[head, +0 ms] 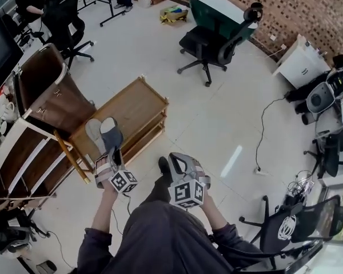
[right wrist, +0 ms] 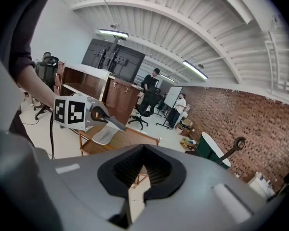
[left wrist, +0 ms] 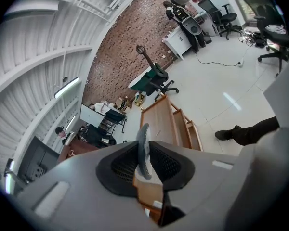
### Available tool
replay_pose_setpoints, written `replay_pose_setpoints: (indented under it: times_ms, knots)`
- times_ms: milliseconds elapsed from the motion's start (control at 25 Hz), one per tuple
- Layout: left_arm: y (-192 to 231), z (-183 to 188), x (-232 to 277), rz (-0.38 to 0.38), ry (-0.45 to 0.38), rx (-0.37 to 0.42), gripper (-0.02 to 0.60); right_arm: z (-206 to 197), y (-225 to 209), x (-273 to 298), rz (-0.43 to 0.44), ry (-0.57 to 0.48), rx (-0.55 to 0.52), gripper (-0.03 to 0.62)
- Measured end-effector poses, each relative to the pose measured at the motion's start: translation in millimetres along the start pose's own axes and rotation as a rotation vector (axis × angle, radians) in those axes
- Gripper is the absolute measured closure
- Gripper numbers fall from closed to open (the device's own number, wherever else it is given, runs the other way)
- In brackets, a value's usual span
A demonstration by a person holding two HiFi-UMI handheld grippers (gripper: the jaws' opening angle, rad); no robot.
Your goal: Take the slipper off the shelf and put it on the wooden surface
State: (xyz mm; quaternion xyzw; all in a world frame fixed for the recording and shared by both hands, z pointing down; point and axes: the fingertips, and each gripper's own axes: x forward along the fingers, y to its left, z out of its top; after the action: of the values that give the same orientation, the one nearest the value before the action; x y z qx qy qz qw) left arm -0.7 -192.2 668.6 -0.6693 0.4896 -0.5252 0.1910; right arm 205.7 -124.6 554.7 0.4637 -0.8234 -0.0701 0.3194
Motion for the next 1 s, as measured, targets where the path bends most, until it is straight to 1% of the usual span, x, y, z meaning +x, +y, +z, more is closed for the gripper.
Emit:
replay_pose_setpoints:
  times_ms: [120, 200, 240, 320, 400, 520, 560, 600, 640, 680, 800, 880, 1000]
  knots:
    - [-5, 23, 67, -0.048, 0.021, 0.0, 0.499, -12, -44, 32, 0.0, 0.035, 0.007, 0.591]
    - [-11, 32, 109, -0.113, 0.05, -0.027, 0.499, -16, -72, 58, 0.021, 0.057, 0.019, 0.591]
    - [-17, 35, 127, -0.155, 0.062, -0.057, 0.499, -17, -85, 70, 0.034, 0.067, 0.027, 0.591]
    - [-32, 40, 155, -0.249, 0.087, -0.146, 0.502, -20, -110, 94, 0.061, 0.084, 0.036, 0.591]
    - [-54, 44, 175, -0.372, 0.127, -0.256, 0.484, -21, -132, 112, 0.088, 0.092, 0.033, 0.591]
    - [-101, 51, 193, -0.617, 0.211, -0.416, 0.433, -26, -155, 129, 0.119, 0.099, 0.032, 0.591]
    - [-112, 51, 197, -0.673, 0.239, -0.472, 0.419, -28, -158, 135, 0.131, 0.101, 0.029, 0.591]
    - [-117, 51, 200, -0.703, 0.26, -0.52, 0.394, -28, -160, 141, 0.144, 0.103, 0.021, 0.591]
    - [-118, 49, 202, -0.706, 0.271, -0.553, 0.374, -28, -160, 146, 0.158, 0.104, 0.01, 0.591]
    - [-113, 49, 203, -0.684, 0.272, -0.567, 0.359, -26, -160, 150, 0.173, 0.104, -0.003, 0.591]
    - [-87, 54, 199, -0.57, 0.245, -0.546, 0.359, -22, -163, 159, 0.217, 0.098, -0.038, 0.591]
    - [-74, 62, 186, -0.519, 0.223, -0.534, 0.36, -20, -164, 159, 0.233, 0.094, -0.057, 0.591]
    - [-60, 77, 153, -0.447, 0.186, -0.522, 0.364, -17, -155, 149, 0.259, 0.067, -0.093, 0.591]
